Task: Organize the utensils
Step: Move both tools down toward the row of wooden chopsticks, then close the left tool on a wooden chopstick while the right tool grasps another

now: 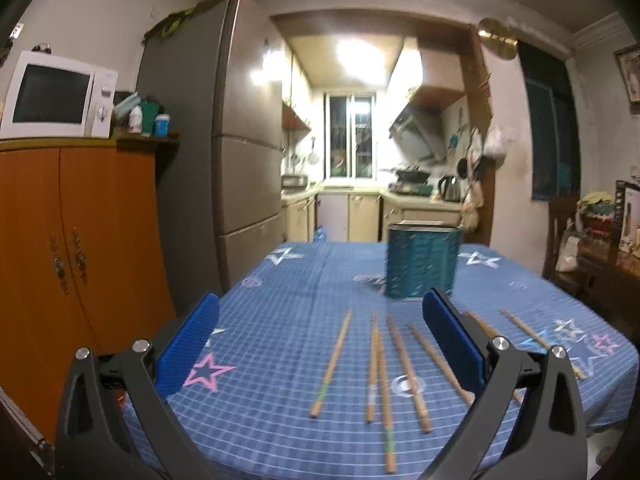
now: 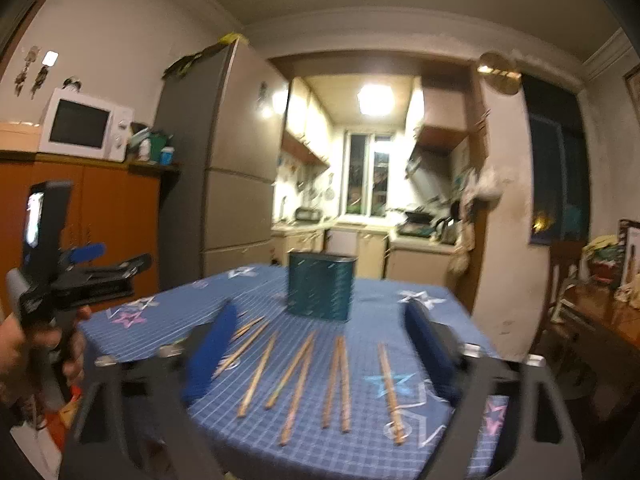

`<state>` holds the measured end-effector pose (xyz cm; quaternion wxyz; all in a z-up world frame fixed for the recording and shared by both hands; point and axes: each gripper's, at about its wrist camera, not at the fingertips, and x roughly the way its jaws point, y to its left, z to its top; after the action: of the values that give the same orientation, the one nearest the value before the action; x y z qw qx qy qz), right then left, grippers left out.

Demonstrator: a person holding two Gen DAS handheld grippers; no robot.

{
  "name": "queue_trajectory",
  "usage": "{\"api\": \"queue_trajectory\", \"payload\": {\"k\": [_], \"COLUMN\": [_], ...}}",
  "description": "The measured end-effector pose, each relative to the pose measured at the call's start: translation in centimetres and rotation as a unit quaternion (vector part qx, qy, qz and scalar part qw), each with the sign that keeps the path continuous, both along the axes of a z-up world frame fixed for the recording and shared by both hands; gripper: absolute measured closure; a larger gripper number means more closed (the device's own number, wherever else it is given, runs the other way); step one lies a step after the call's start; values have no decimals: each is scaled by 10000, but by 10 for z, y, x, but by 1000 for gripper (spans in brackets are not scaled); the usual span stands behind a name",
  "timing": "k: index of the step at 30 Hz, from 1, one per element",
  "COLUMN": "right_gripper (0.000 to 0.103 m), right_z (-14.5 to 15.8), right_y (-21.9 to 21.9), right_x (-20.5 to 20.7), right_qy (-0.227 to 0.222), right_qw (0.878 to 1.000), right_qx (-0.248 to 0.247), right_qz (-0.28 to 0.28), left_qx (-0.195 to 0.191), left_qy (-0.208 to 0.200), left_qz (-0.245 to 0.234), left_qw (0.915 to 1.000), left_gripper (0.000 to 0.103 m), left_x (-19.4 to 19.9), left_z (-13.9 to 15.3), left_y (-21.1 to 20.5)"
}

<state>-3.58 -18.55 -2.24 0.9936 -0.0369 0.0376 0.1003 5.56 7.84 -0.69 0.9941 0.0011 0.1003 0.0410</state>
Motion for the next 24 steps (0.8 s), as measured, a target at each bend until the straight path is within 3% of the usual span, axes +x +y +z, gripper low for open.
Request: {"api": "queue_trajectory", "payload": {"k": [1, 5, 7, 9, 14, 24], "right_gripper": [48, 66, 81, 88, 89, 89], "right_z": [-4, -34, -52, -71, -103, -119], "right_y": [4, 19, 28, 39, 61, 69], "right_x": [4, 27, 42, 58, 91, 115], "right_qy": [105, 727, 1081, 1440, 1948, 2115], "right_qw": [9999, 9968, 9934, 9887, 9804, 9773], "right_qx": [-31, -89, -49, -55, -63, -105], "right_qz": [60, 320, 375, 410, 291, 4], "left_qx": [-36, 13, 131, 145, 57, 75], "left_qy": [70, 413, 622, 798, 1104, 1142], "left_qz": [53, 107, 76, 70, 42, -129], "left_qw": [10000, 9991, 9979, 9967, 9939, 9933], "left_gripper": [5, 5, 5, 5, 5, 5], "left_x": [5, 19, 28, 36, 53, 60], "left_z": [-2, -20, -34, -46, -65, -68], "left_y": [7, 22, 25, 32, 45, 48]}}
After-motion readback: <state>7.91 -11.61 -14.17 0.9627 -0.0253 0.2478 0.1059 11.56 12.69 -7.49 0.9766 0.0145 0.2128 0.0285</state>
